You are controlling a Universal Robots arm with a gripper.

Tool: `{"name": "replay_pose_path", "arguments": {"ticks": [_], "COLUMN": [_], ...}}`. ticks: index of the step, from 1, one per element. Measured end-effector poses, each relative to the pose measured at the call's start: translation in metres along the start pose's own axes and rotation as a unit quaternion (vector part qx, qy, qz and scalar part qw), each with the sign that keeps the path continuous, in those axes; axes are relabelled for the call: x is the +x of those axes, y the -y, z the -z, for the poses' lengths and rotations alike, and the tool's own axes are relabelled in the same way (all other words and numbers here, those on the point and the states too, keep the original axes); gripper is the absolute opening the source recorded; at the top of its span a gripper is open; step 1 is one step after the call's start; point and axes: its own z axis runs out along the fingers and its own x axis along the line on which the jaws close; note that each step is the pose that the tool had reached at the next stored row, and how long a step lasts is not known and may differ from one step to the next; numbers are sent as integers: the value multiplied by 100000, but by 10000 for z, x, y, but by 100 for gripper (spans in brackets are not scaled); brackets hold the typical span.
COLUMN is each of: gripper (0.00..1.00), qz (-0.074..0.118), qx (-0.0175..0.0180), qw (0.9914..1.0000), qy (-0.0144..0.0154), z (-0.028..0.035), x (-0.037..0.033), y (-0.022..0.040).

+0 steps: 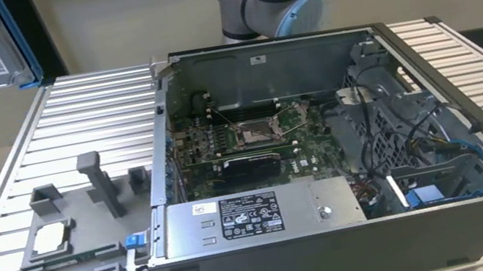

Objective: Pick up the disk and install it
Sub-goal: 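Pick up the disk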

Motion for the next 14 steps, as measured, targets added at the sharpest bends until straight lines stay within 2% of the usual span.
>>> {"name": "replay_pose_path", "arguments": {"ticks": [3,6,14], "gripper": [0,0,0], "qz": [-3,-1,0], "qx": [-22,-27,-29], "qw": [100000,100000,100000], "qy": [10,8,7], "z": [0,1,0], "x": [0,3,20], "y": [1,57,411]}}
